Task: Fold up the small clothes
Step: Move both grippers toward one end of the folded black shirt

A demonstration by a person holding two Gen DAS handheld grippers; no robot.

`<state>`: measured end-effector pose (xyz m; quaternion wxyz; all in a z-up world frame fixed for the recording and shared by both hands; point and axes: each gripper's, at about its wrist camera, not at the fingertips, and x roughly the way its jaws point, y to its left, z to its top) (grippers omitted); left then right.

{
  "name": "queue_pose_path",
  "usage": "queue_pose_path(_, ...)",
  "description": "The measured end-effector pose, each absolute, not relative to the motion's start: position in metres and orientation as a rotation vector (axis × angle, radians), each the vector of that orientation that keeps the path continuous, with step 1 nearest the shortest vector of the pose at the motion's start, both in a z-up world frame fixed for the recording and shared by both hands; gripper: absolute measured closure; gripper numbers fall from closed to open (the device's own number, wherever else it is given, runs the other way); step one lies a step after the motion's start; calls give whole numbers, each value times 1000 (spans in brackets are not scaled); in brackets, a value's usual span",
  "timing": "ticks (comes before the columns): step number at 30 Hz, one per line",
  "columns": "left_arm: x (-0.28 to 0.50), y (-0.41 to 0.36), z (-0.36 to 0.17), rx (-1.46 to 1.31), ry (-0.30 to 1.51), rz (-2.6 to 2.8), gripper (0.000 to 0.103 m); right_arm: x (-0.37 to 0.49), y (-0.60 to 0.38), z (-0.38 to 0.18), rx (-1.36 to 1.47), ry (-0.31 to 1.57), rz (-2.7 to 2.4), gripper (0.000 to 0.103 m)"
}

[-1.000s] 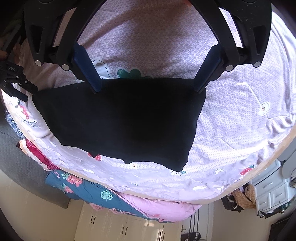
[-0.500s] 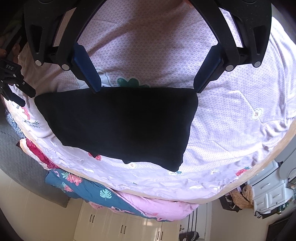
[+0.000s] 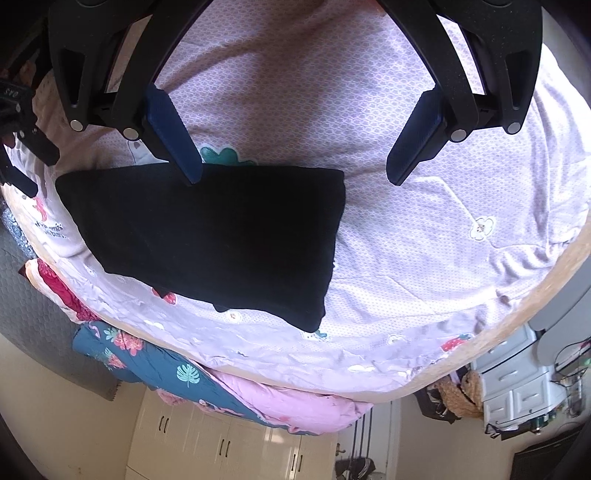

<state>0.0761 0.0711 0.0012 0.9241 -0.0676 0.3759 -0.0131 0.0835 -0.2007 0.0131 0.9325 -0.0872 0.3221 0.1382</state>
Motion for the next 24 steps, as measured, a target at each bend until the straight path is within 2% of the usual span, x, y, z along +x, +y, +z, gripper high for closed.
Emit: queue_pose_path(24,105,128,4,-238,788,122,9,93,-102,-9,-343,660,432,5)
